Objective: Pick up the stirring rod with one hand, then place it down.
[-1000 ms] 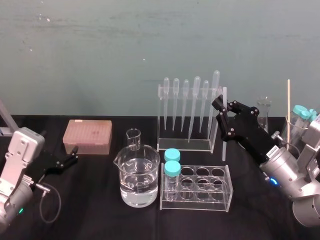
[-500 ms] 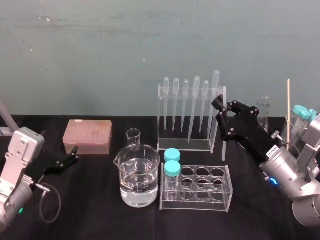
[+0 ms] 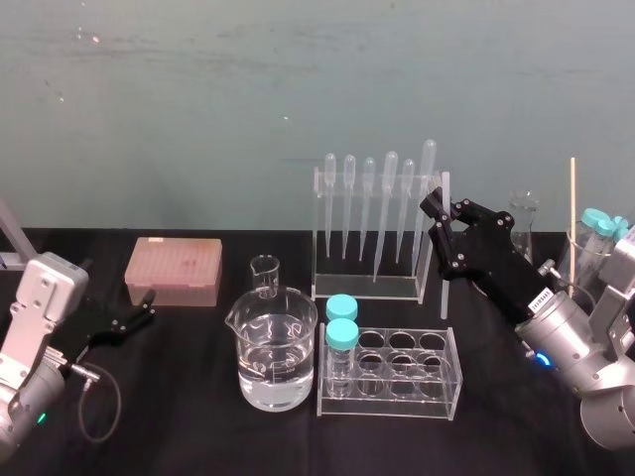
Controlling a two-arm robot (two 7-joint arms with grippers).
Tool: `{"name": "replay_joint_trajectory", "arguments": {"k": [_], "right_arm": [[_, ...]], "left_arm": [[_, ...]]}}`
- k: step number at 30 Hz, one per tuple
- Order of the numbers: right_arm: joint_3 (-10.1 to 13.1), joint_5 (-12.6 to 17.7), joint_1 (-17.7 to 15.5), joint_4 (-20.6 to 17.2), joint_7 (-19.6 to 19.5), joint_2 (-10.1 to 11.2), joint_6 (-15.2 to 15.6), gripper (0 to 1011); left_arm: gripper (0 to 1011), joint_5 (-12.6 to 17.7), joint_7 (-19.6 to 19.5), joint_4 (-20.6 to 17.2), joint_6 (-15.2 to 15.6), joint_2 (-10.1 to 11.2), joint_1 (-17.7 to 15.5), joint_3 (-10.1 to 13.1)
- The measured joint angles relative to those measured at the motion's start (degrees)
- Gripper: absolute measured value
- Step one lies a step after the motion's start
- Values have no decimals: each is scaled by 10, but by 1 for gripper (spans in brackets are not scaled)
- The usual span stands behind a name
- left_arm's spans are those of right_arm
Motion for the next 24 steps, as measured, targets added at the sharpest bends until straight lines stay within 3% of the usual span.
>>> {"name": "replay_joint_trajectory", "arguments": {"k": [24], "right_arm": [[0, 0, 0, 0, 0, 0, 0, 69]], "left_arm": [[1000, 0, 0, 0, 0, 0, 0, 0]]}}
